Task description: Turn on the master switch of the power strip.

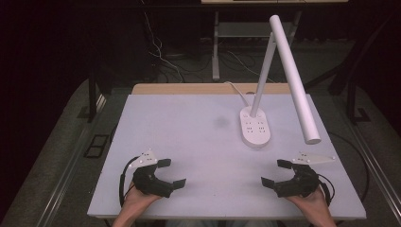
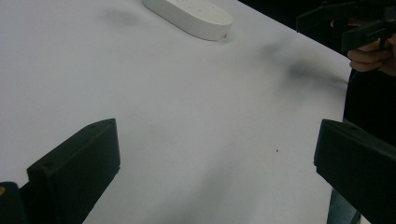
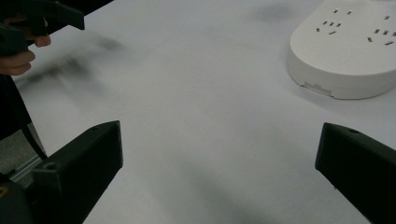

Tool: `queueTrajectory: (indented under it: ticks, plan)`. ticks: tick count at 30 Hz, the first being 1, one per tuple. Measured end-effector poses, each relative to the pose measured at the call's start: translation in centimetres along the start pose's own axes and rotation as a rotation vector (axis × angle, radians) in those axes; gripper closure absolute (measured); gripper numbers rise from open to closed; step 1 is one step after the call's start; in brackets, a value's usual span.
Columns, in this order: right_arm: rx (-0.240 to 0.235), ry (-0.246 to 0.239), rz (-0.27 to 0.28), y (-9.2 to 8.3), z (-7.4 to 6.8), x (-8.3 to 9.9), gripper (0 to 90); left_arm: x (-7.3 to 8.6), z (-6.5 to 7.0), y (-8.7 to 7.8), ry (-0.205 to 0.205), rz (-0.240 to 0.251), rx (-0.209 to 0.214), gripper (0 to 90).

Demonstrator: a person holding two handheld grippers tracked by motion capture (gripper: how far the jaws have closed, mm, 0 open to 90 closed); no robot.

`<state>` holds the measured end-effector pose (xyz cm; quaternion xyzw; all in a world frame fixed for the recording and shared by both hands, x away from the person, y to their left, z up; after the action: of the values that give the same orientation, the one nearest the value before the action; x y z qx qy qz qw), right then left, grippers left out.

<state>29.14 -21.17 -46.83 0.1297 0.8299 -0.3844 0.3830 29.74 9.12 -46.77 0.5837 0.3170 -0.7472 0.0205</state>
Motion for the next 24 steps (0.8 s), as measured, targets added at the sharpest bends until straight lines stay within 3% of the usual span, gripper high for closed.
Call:
queueTrajectory:
  ticks: [9,24]
  plan:
    - [0.002,0.004,0.004,-0.1,0.1,0.0,0.2,-0.5,-0.3,-0.3,-0.015,-0.017,0.006,0.0]
    - [0.003,0.002,0.002,-0.1,0.2,0.0,0.2,-2.0,-0.7,-0.2,0.017,-0.037,0.008,0.0]
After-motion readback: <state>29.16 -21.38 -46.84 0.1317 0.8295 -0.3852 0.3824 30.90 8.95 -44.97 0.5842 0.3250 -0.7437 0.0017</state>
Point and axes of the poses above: each handheld gripper's, and its own axes: y roughly forward along the jaws, x roughly out of its underside, z roughly to its right, the point moved 10 cm from there along y, roughly forward along the jaws, and after that the axes turned 11 degrees about y, right-handed, at the moved point
